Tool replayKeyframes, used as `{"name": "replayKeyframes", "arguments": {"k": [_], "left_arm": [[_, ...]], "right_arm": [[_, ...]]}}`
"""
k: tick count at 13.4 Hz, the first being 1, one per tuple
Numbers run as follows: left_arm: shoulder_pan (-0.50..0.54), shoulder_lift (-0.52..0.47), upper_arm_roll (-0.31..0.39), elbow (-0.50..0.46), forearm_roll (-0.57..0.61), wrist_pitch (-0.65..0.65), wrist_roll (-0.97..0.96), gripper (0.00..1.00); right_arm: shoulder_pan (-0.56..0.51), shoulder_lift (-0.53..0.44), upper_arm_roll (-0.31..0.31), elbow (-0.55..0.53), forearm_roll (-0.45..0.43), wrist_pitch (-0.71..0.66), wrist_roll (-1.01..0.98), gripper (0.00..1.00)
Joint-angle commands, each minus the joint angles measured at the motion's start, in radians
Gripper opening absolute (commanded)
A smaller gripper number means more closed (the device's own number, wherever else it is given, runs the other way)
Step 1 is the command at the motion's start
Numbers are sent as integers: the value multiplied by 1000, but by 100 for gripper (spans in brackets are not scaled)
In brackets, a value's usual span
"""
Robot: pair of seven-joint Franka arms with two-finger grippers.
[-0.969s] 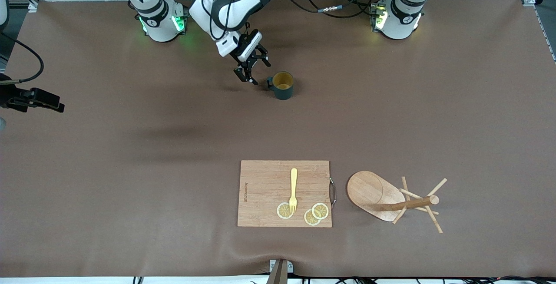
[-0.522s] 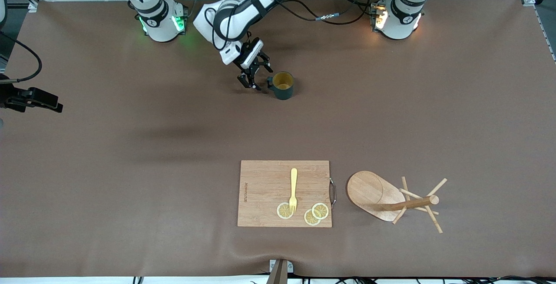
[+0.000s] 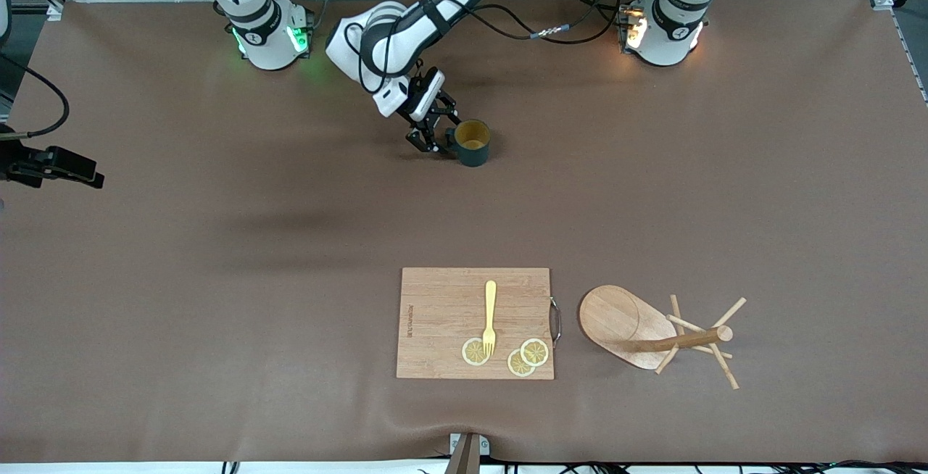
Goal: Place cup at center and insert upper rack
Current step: 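Close the left gripper on the teal mug handle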
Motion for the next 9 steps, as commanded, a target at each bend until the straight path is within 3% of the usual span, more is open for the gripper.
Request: {"name": "replayKeyframes", "arguments": {"k": [1, 4, 9], "left_arm": [[6, 18, 13, 38, -27, -25, -4, 81], [6, 16, 14, 39, -59, -22, -5, 53], [5, 12, 11, 42, -81, -10, -39, 48]], "right_arm": [[-12, 6, 13, 17, -4, -6, 16, 100], [-11, 9, 13, 17, -4, -4, 16, 100], [-9, 12, 13, 17, -2, -3, 16, 100]]}}
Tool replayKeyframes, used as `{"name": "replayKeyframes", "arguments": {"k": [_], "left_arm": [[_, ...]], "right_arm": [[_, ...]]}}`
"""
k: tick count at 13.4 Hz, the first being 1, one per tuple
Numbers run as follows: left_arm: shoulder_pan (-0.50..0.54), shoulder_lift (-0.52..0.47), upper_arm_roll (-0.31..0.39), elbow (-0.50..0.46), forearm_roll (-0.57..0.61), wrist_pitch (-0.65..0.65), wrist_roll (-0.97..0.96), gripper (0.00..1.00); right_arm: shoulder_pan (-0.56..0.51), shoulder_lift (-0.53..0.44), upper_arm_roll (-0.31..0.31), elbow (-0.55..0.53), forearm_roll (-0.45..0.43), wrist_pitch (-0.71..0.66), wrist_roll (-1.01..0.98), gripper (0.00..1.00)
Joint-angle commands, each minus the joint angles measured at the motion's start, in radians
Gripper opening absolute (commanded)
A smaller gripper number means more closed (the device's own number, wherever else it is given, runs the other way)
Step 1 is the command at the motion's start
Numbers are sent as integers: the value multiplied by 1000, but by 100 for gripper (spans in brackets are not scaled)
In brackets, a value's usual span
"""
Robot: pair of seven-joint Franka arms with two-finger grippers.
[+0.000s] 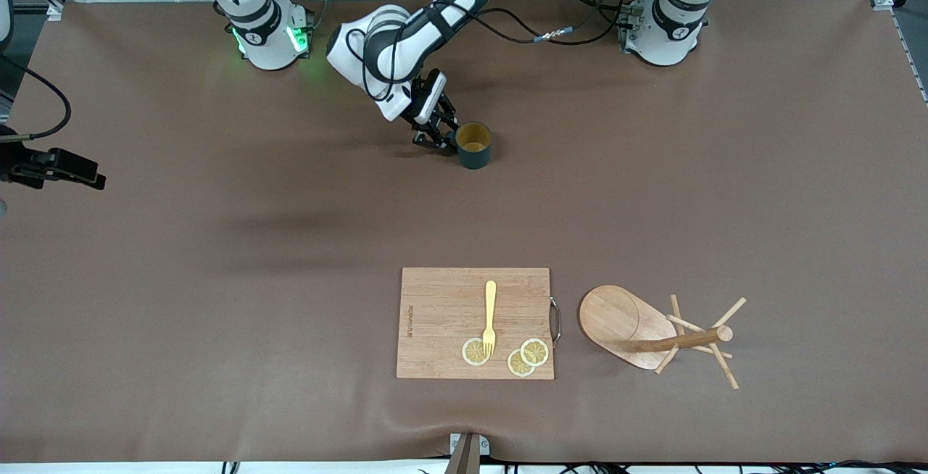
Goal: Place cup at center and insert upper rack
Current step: 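Close the left gripper on the teal mug handle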
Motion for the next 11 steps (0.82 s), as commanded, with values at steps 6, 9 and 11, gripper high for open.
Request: {"name": "replayKeyframes", "arguments": {"k": [6, 9, 11], "left_arm": [[-2, 6, 2, 50, -23, 4, -14, 0], [-2, -8, 3, 50, -26, 4, -6, 0], [-1, -51, 3, 48, -29, 5, 10, 0]], "right_arm": [[-9, 8, 12, 17, -2, -1, 16, 100], [-8, 8, 12, 17, -2, 1, 16, 100], [-7, 8, 12, 17, -1, -1, 16, 100]]}}
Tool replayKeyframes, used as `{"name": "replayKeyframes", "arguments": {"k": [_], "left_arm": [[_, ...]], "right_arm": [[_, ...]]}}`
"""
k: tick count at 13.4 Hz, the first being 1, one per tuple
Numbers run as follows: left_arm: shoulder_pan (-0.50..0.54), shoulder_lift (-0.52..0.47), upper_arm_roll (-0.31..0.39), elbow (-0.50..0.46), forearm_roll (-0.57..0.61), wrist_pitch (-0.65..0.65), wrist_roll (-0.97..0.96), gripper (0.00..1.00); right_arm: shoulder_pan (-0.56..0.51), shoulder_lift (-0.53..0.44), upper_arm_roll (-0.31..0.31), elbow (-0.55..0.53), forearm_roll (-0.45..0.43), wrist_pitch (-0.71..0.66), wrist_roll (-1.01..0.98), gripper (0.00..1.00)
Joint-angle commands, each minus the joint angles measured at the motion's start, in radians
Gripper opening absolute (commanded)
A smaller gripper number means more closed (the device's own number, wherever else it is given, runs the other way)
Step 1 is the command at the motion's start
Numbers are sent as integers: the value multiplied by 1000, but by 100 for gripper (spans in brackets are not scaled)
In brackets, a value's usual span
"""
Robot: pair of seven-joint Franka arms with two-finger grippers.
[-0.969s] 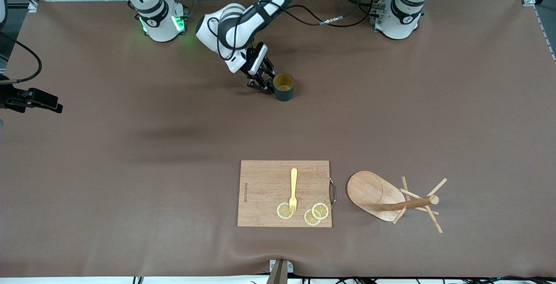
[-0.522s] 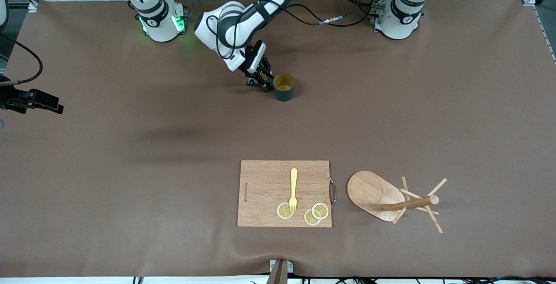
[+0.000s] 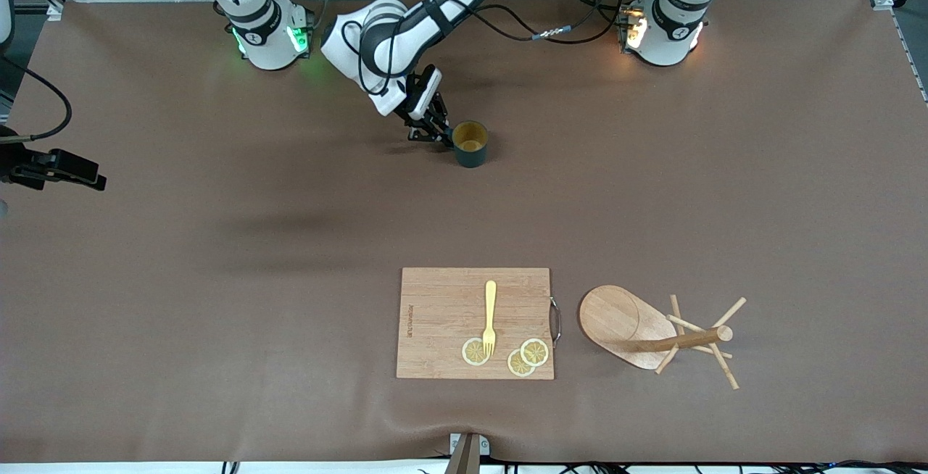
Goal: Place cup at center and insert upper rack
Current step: 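Close the left gripper on the teal mug handle, then lift the mug with the left gripper and carry it toward the mug tree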
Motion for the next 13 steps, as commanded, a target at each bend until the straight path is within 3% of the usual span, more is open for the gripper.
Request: {"name": "replayKeyframes", "arguments": {"k": [1, 7, 11, 13], "left_arm": [[2, -75, 4, 3, -28, 18, 30, 0], [87, -204, 11, -11, -133, 143, 157, 0], [216, -307, 6, -16, -268, 181, 338, 0], [311, -368, -32, -25, -336, 185, 444, 0]], "right_arm": [[-8, 9, 11, 17, -1, -4, 16, 100], [-3, 16, 11, 17, -1, -4, 16, 100], [-3, 16, 11, 17, -2, -7, 17, 100], [-3, 16, 11, 17, -2, -7, 16, 100]]}}
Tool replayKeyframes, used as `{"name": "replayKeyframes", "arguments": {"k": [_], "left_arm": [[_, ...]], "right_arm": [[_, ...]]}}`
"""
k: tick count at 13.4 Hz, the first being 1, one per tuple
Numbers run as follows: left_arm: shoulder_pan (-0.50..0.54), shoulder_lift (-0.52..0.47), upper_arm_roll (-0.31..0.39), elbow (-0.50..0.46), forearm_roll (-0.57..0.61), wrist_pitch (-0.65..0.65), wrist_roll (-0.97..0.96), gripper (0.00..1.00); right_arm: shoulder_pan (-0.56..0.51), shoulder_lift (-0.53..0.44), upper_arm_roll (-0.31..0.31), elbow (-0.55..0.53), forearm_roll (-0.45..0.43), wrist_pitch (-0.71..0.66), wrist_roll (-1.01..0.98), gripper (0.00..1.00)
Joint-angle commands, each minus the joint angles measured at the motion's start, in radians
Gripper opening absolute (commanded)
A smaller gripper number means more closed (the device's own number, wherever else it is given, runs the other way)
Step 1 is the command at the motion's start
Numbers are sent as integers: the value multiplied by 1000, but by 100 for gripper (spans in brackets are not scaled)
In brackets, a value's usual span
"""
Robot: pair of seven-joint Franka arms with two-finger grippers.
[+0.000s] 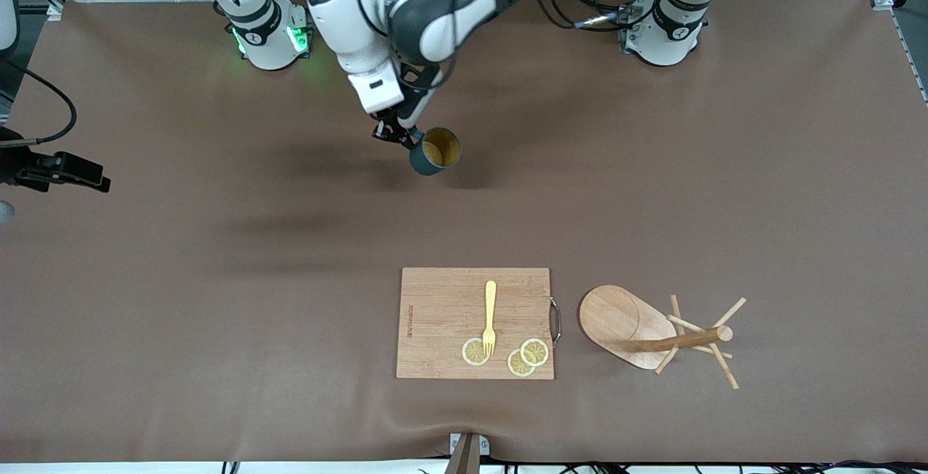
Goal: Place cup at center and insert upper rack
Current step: 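Lift the mug with the left gripper and carry it toward the mug tree, then hook the mug handle onto a mug-tree peg with the left gripper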
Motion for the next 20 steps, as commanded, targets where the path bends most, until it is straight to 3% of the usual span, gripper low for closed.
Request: {"name": "replayKeyframes", "arguments": {"k": [1, 4, 5, 10, 16, 20], "left_arm": [[146, -114, -85, -49, -88, 15, 129, 0], [345, -188, -243, -57, -114, 28, 219, 0], [388, -209, -254, -61, -147, 28, 257, 0], [591, -287, -256, -95, -359, 28, 516, 0], [838, -283, -256, -103, -698, 28, 797, 0], [944, -259, -256, -120, -868, 20, 915, 0]], "right_arm": [[-4, 7, 7, 17, -4, -8, 16, 100], [-4, 8, 7, 17, -6, -16, 14, 100], [-4, 7, 7, 17, -1, -16, 14, 100], [-21, -3, 2, 30, 0, -68, 2, 100], [-20, -4, 9, 42, 8, -85, 14, 100], [-15, -4, 10, 94, 9, -151, 16, 100]]}}
